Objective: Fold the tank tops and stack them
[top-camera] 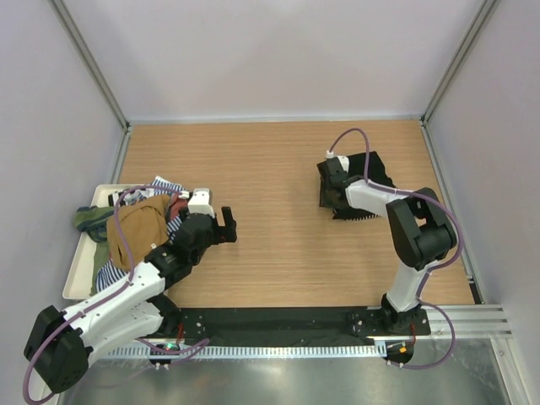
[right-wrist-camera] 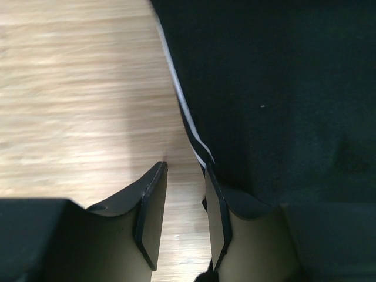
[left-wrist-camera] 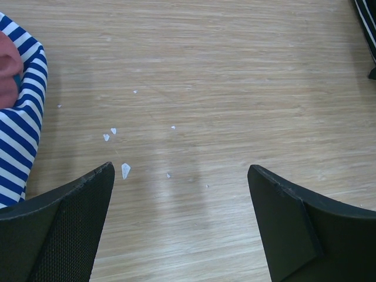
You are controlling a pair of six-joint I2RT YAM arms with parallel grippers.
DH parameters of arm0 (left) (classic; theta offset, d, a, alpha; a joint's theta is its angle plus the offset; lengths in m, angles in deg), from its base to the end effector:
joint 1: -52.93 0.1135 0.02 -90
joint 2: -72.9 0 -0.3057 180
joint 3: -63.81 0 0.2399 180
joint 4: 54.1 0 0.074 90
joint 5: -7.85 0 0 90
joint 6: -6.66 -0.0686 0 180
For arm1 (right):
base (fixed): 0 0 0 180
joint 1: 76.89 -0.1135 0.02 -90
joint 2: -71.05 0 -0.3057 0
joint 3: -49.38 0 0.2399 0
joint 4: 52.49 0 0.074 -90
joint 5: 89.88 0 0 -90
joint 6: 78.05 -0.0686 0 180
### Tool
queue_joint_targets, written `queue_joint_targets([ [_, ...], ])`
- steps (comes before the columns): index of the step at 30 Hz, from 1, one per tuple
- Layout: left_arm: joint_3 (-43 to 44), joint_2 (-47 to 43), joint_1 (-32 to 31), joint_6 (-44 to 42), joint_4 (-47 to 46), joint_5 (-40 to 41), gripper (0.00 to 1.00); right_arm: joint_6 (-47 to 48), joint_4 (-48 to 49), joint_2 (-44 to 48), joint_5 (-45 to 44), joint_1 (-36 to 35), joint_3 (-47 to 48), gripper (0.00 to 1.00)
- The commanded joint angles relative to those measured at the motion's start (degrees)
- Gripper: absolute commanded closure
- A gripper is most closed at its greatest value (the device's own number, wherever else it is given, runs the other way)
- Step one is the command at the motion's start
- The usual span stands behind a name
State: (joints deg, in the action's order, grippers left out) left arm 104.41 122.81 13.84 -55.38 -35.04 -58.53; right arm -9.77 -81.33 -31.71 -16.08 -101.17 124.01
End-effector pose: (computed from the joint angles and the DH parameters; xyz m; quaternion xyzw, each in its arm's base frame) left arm 0.1573 -0.0923 0.2435 -0.0228 0.8469 -0.1304 0.5151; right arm 0.3500 0.1369 0.1813 0.0188 0.9498 -0.0144 0.3118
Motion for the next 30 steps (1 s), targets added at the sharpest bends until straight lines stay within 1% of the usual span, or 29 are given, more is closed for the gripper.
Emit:
queue_joint_targets([
  [1, 0.61, 0.01, -0.02, -0.90, -1.77, 2.22, 0.04, -2.97, -3.93, -1.47, -3.83, 4.40, 2.26, 0.61],
  [2, 0.61, -0.08, -0.02, -0.90, -1.68, 2.31, 0.04, -3.59, -4.37, -1.91, -3.14, 5.54, 2.44, 0.62],
  [3, 0.61, 0.01, -0.02, -0.90, -1.77, 2.31, 0.04, -4.38, -4.98, -2.09, -2.61, 8.34, 2.26, 0.62],
  [6, 0.44, -0.34, -0.02, -0.90, -1.59, 2.40, 0.04, -6.67, -4.20, -0.69, -2.25, 11.43, 0.43, 0.62],
  [10, 0.52, -0.08, -0.02, -0.90, -1.68, 2.31, 0.04, -7.82, -1.04, 5.89, -4.54, 11.53, -3.35, 0.58],
  [11, 0.61, 0.01, -0.02, -0.81, -1.59, 2.40, 0.04, -7.56, 1.75, 9.73, -3.32, 11.27, -5.80, 0.56],
  [13, 0.61, -0.43, -0.02, -0.90, -1.50, 2.57, 0.04, -6.68, 5.19, 13.88, -2.60, 9.26, -8.71, 0.52],
  [14, 0.52, -0.51, -0.02, -0.90, -1.50, 2.49, 0.04, -6.24, 8.78, 16.34, -3.04, 7.94, -10.12, 0.48],
  [15, 0.44, -0.95, -0.02, -0.90, -1.42, 2.66, 0.04, -4.84, 10.46, 20.71, -5.65, 6.10, -12.74, 0.46],
  [16, 0.35, -1.30, -0.02, -0.81, -1.50, 2.66, 0.03, -4.13, 12.22, 23.02, -6.90, 3.03, -13.98, 0.44],
  [17, 0.17, -1.65, -0.02, -0.89, -1.42, 2.84, 0.03, -3.08, 15.98, 25.04, -7.52, 1.52, -16.52, 0.42],
  [18, 0.08, -2.09, -0.02, -0.90, -1.41, 2.84, 0.03, -1.85, 17.85, 28.98, -7.78, 0.64, -17.85, 0.42],
  [19, -0.26, -2.88, -0.02, -0.90, -1.50, 2.84, 0.02, -1.32, 21.69, 30.50, -7.09, -0.59, -19.17, 0.41],
  [21, -0.62, -3.85, -0.02, -0.98, -1.68, 3.10, 0.00, -0.61, 25.41, 34.44, -5.07, -0.86, -23.04, 0.38],
  [24, -1.50, -6.31, 0.07, -0.81, -2.03, 3.54, 0.00, 0.61, 32.87, 36.57, -3.83, -1.30, -27.61, 0.29],
  [26, -2.37, -8.33, -0.02, -0.37, -2.12, 4.33, 0.01, 1.67, 38.40, 38.24, -2.96, -1.48, -30.76, 0.28],
  [30, -3.96, -11.93, -0.02, -0.80, -2.91, 6.00, 0.01, 3.34, 40.19, 41.41, 0.47, -1.48, -33.59, 0.29],
])
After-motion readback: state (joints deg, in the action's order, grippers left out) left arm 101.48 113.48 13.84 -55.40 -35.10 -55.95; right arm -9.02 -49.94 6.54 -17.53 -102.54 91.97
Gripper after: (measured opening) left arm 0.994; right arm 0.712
